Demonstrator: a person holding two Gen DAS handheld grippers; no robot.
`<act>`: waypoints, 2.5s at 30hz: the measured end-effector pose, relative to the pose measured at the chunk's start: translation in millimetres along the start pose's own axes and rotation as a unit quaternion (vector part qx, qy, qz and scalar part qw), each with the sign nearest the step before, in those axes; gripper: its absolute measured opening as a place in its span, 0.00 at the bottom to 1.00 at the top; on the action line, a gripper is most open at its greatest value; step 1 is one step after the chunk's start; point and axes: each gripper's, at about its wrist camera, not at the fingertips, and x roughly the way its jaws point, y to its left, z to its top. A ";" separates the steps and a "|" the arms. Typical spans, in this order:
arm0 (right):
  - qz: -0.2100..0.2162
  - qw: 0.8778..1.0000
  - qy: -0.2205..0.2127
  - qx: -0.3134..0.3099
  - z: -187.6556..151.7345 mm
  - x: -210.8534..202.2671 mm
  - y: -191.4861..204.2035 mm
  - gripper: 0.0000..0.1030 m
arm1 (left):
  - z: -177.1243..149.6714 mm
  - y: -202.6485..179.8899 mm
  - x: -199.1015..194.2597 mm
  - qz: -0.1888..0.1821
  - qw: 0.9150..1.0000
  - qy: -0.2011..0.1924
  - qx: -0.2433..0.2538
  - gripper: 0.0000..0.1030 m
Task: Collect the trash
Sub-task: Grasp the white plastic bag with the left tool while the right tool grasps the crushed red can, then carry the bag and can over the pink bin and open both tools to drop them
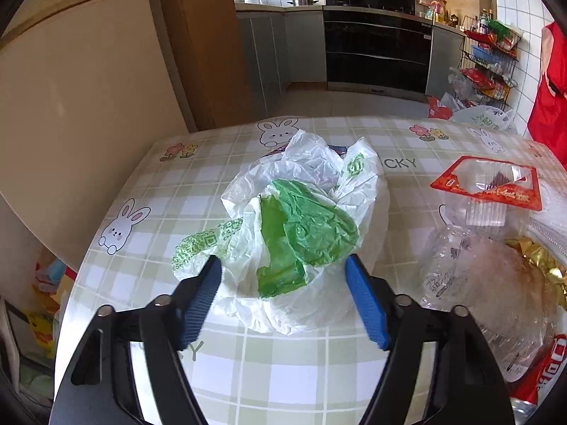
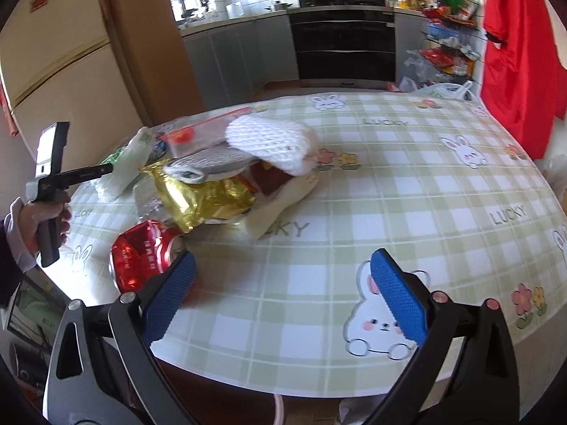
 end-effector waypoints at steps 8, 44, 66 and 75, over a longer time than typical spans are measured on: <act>0.068 0.998 0.000 -0.016 -1.1 22.7 36.0 0.94 | -11.0 25.0 -55.8 -0.045 0.997 -0.030 -0.051 0.05; 0.160 0.986 0.019 0.033 -16.4 51.0 73.0 0.33 | -121.2 4.7 -163.0 -0.104 0.990 -0.037 -0.085 0.05; 0.173 0.975 -0.128 0.063 -10.4 -106.8 46.2 0.33 | -134.9 -61.8 -298.4 -0.210 0.973 -0.086 -0.045 0.05; 0.143 0.968 -0.198 0.048 -16.8 -188.7 27.7 0.33 | -150.9 -103.1 -330.7 -0.262 0.962 -0.073 0.002 0.05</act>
